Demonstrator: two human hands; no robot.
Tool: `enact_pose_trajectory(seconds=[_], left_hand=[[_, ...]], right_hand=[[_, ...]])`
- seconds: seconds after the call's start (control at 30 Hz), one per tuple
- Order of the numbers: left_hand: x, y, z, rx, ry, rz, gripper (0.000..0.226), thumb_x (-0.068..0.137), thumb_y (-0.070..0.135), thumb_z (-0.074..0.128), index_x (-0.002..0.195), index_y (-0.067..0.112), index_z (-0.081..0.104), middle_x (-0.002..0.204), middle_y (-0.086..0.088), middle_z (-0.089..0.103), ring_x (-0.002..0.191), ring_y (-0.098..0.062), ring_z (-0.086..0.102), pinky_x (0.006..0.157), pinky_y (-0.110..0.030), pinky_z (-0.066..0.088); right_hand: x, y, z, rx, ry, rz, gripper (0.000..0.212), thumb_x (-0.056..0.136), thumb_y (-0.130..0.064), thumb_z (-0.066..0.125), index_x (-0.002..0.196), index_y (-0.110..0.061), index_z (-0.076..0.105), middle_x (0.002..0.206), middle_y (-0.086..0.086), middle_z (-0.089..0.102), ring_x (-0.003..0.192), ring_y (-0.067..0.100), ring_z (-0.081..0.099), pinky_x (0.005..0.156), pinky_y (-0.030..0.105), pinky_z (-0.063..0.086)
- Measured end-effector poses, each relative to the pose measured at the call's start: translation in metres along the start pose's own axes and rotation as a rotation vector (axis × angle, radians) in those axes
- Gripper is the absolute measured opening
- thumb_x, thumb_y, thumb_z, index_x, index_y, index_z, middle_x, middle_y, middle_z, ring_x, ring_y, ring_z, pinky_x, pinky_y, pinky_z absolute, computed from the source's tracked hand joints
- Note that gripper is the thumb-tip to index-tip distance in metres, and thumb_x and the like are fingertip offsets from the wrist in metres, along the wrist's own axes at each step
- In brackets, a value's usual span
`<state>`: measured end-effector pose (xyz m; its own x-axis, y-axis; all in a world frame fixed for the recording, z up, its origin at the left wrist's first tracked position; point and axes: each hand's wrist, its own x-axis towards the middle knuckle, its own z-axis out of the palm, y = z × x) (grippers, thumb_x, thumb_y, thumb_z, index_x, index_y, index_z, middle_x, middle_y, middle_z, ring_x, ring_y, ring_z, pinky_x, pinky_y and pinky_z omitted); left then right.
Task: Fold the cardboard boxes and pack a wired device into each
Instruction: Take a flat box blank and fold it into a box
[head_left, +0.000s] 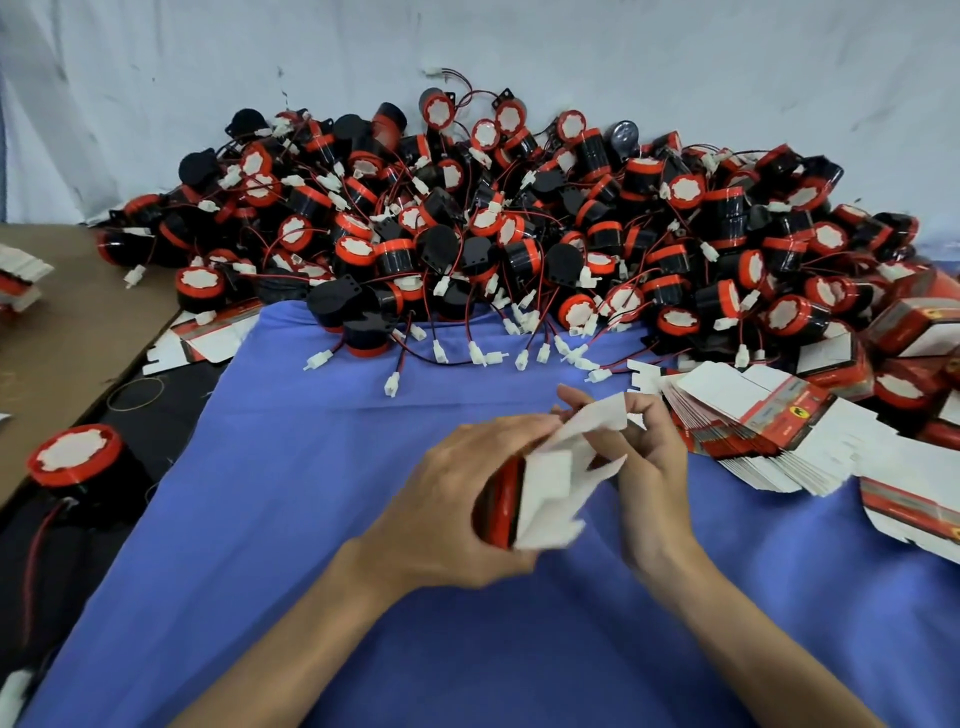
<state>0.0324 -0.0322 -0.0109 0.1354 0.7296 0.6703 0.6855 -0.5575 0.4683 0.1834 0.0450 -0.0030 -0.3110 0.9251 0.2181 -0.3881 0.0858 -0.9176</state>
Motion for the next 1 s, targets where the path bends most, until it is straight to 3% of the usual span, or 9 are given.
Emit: enact_pose_trajectory(seconds=[0.1, 0.2, 0.33, 0.43, 0.53, 0.63, 0.77, 0.9, 1.0], left_hand=[[0.005, -0.001, -0.005, -0.157, 0.159, -0.212, 0.058, 0.071, 0.048, 0.069, 0.124, 0.041, 0.047, 0.125, 0.033, 0.056, 0.116, 0.009, 0.052, 0.095, -0.012, 0.040], [0.008, -0.006, -0.006, -0.278, 0.290, -0.314, 0.059, 0.070, 0.054, 0.066, 0.122, 0.039, 0.042, 0.117, 0.040, 0.054, 0.109, 0.015, 0.051, 0.089, -0.005, 0.038], [0.006, -0.011, -0.003, -0.372, 0.411, -0.341, 0.072, 0.079, 0.079, 0.046, 0.125, 0.024, 0.041, 0.112, 0.021, 0.059, 0.100, 0.001, 0.057, 0.085, -0.018, 0.047], [0.005, -0.011, -0.001, -0.390, 0.435, -0.346, 0.039, 0.086, 0.052, 0.044, 0.116, 0.027, 0.043, 0.104, 0.028, 0.060, 0.091, 0.005, 0.057, 0.076, -0.012, 0.045], [0.004, -0.008, 0.001, -0.409, 0.452, -0.339, 0.029, 0.086, 0.044, 0.042, 0.110, 0.027, 0.043, 0.101, 0.029, 0.058, 0.088, 0.006, 0.056, 0.074, -0.010, 0.044], [0.004, -0.007, 0.005, -0.456, 0.473, -0.368, 0.027, 0.085, 0.047, 0.043, 0.105, 0.029, 0.043, 0.097, 0.028, 0.057, 0.085, 0.005, 0.055, 0.072, -0.013, 0.045], [0.001, -0.007, 0.008, -0.462, 0.467, -0.338, 0.021, 0.085, 0.041, 0.041, 0.101, 0.027, 0.041, 0.092, 0.028, 0.055, 0.078, 0.006, 0.052, 0.067, -0.012, 0.044], [0.000, -0.007, 0.012, -0.507, 0.473, -0.298, 0.019, 0.083, 0.036, 0.040, 0.101, 0.028, 0.041, 0.090, 0.026, 0.053, 0.078, 0.000, 0.050, 0.067, -0.016, 0.044], [0.002, -0.006, 0.012, -0.492, 0.481, -0.272, 0.021, 0.083, 0.035, 0.038, 0.100, 0.045, 0.045, 0.092, 0.023, 0.053, 0.077, -0.003, 0.050, 0.066, -0.020, 0.043]], right_hand=[[-0.001, -0.001, -0.002, -0.067, -0.053, -0.024, 0.022, 0.079, -0.003, 0.061, 0.093, -0.016, 0.050, 0.074, -0.002, 0.069, 0.069, 0.018, 0.062, 0.070, 0.029, 0.049], [-0.009, 0.002, 0.002, -0.088, -0.186, -0.078, 0.030, 0.079, -0.010, 0.053, 0.106, -0.021, 0.050, 0.065, -0.009, 0.066, 0.063, 0.007, 0.060, 0.063, 0.017, 0.048], [-0.016, 0.004, 0.004, -0.113, -0.337, -0.144, 0.039, 0.089, -0.022, 0.053, 0.127, -0.031, 0.048, 0.088, -0.012, 0.069, 0.086, 0.008, 0.063, 0.077, 0.019, 0.050], [-0.018, 0.004, 0.003, -0.139, -0.383, -0.108, 0.047, 0.089, -0.054, 0.053, 0.133, -0.039, 0.048, 0.106, -0.010, 0.066, 0.098, 0.010, 0.063, 0.080, 0.021, 0.050], [-0.017, 0.001, 0.004, -0.160, -0.401, -0.062, 0.060, 0.079, -0.073, 0.053, 0.131, -0.045, 0.049, 0.117, -0.010, 0.064, 0.105, 0.010, 0.062, 0.081, 0.023, 0.051], [-0.019, 0.003, 0.006, -0.139, -0.421, -0.072, 0.058, 0.080, -0.070, 0.056, 0.131, -0.042, 0.050, 0.125, -0.011, 0.060, 0.113, 0.014, 0.059, 0.084, 0.025, 0.050], [-0.027, 0.007, 0.011, -0.122, -0.394, -0.053, 0.033, 0.085, -0.043, 0.061, 0.117, -0.042, 0.054, 0.114, -0.012, 0.061, 0.098, 0.007, 0.061, 0.070, 0.020, 0.051], [-0.030, 0.004, 0.016, -0.018, -0.413, 0.067, 0.048, 0.078, -0.069, 0.058, 0.117, -0.040, 0.056, 0.120, -0.005, 0.057, 0.097, 0.008, 0.057, 0.069, 0.018, 0.046], [-0.029, 0.003, 0.018, 0.067, -0.379, 0.113, 0.046, 0.077, -0.067, 0.061, 0.114, -0.039, 0.059, 0.122, -0.005, 0.060, 0.106, 0.011, 0.057, 0.076, 0.022, 0.049]])
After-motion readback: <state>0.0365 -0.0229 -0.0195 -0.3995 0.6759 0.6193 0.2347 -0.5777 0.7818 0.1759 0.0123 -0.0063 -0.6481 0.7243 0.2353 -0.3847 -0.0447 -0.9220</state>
